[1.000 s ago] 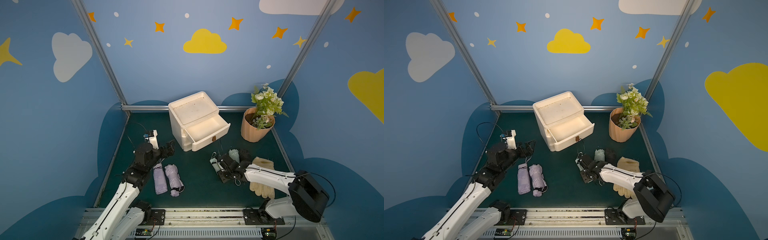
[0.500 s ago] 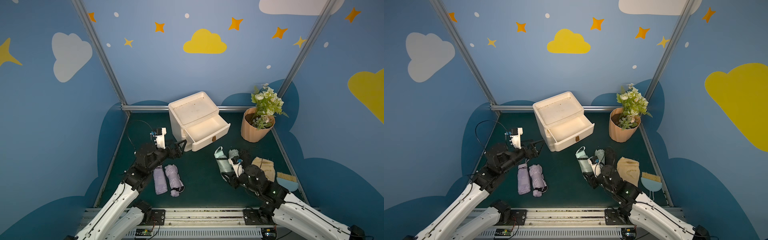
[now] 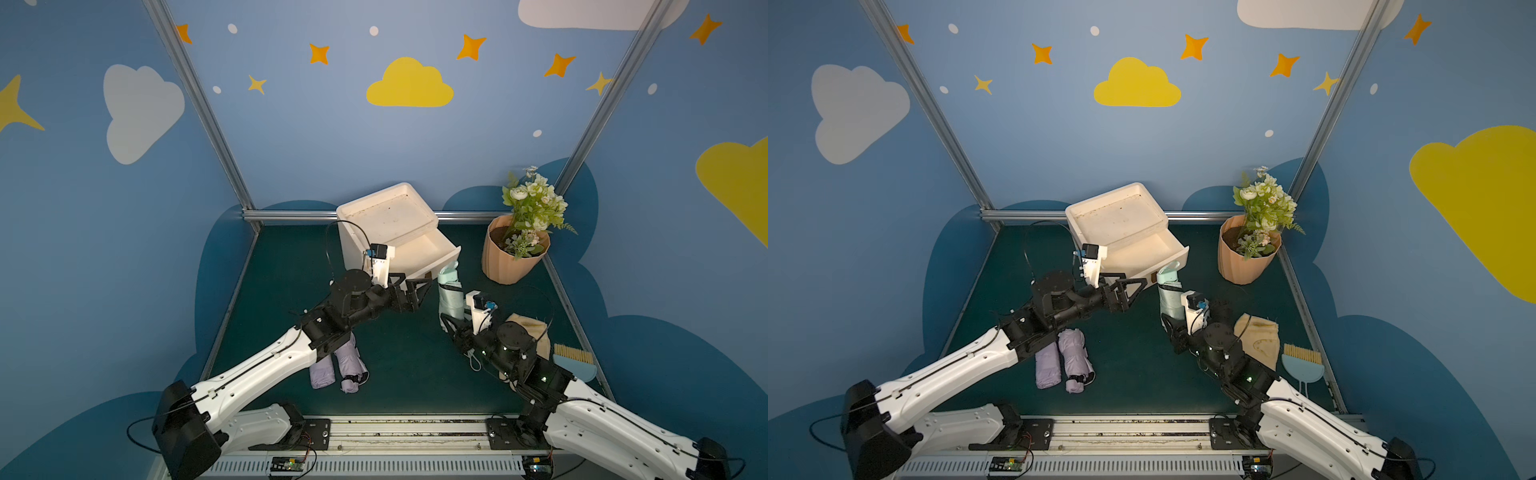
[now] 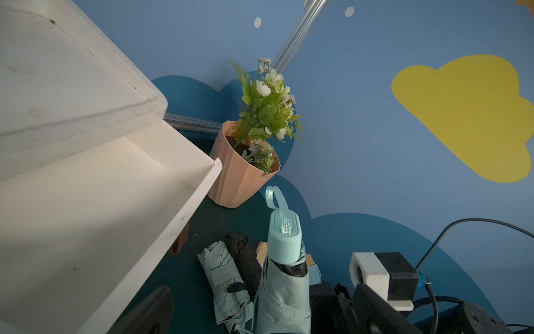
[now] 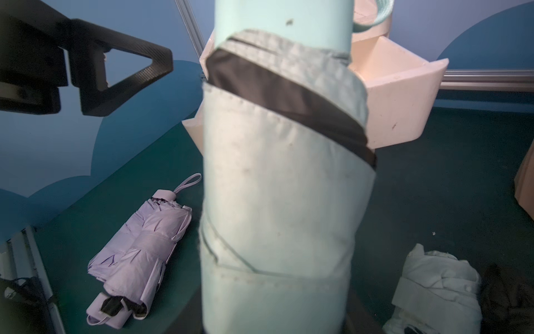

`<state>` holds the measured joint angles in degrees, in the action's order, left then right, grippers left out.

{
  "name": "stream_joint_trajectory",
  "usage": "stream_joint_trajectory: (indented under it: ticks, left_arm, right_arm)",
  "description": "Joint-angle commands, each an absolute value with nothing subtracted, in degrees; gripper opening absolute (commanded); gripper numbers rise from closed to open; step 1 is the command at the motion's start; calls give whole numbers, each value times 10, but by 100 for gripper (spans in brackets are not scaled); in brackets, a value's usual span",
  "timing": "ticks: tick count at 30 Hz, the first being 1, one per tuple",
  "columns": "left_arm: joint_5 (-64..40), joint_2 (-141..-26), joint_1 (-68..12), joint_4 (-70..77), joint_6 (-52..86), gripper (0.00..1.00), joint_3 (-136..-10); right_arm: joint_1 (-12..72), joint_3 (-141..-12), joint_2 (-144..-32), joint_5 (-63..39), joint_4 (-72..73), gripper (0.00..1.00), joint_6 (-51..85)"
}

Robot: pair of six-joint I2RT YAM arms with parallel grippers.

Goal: Place the umbrella in the drawer by color
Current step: Pick up the umbrella from the center of the board.

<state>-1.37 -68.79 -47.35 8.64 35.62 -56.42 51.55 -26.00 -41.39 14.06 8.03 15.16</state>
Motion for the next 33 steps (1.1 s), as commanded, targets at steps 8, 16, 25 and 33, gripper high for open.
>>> stream_joint_trajectory:
  ticks: [8,16,25,33]
  left_arm:
    - [20,-789,-525,119,370,95,-637]
    - [14,-818,-535,121,366,74,-654]
    - [5,-839,-541,104,353,29,-683]
    - [21,-831,-539,36,296,10,-719]
  right_arm:
    - [536,-319,-450,165,202,44,116]
    - [538,-323,-452,167,214,45,116]
    - [537,-331,-454,181,198,47,114]
    - [530,-375,-453,155,105,73,93]
